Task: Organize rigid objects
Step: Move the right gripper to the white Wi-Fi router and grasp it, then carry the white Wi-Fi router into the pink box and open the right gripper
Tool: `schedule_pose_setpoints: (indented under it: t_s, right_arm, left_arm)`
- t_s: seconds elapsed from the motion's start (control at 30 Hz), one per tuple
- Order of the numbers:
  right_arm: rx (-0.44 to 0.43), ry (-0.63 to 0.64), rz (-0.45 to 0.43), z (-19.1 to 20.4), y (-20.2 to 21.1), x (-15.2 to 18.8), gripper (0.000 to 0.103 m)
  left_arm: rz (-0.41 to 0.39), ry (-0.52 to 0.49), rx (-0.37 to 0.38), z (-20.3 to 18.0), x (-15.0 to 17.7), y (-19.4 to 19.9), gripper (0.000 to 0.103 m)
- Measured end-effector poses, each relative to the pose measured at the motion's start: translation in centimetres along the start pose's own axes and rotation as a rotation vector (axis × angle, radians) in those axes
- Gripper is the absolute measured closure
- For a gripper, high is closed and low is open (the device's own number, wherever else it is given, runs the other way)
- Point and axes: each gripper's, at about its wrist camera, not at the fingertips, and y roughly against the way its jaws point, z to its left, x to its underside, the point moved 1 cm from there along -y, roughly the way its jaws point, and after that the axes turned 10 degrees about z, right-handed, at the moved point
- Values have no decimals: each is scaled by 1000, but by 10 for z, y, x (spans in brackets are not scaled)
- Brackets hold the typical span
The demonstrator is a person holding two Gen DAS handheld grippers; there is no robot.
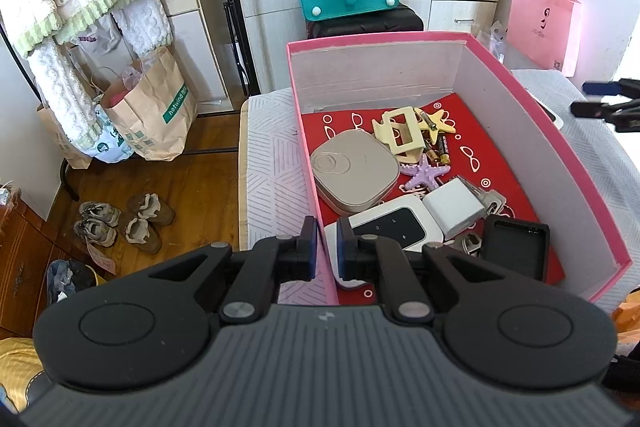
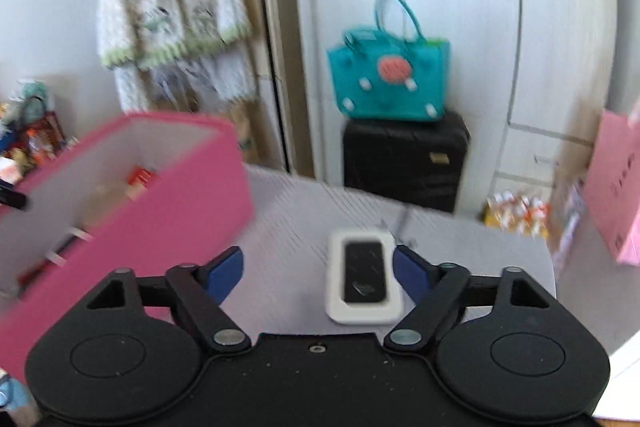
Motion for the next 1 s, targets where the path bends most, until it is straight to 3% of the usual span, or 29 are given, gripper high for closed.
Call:
schedule_pose_setpoints:
  t_s: [0.1, 0.23, 0.37, 0.47, 0.57, 0.73, 1.0]
  right_arm:
    - [34, 41, 36, -4, -21, 6, 28]
    - [134, 90, 30, -4, -50, 6, 27]
    - [145, 40, 63, -18, -78, 2, 28]
    - [87, -57, 57, -29, -80, 2, 30]
    - [103, -68, 63, -29, -79, 2, 39]
    - [118, -89, 64, -26, -76, 6, 39]
    - [77, -72, -7, -5, -40, 6, 39]
  left_arm:
    - [3, 3, 0, 1, -1, 0, 94]
    - [17, -13, -12, -1, -4, 0, 94]
    - [35, -22, -12, 2, -5, 0, 94]
    - [39, -40, -20, 0, -5, 1, 95]
    - [34, -62, -28, -2, -6, 1, 96]
    - [25, -74, -31, -3, -5, 1, 96]
    - [13, -81, -26, -4, -5, 2, 96]
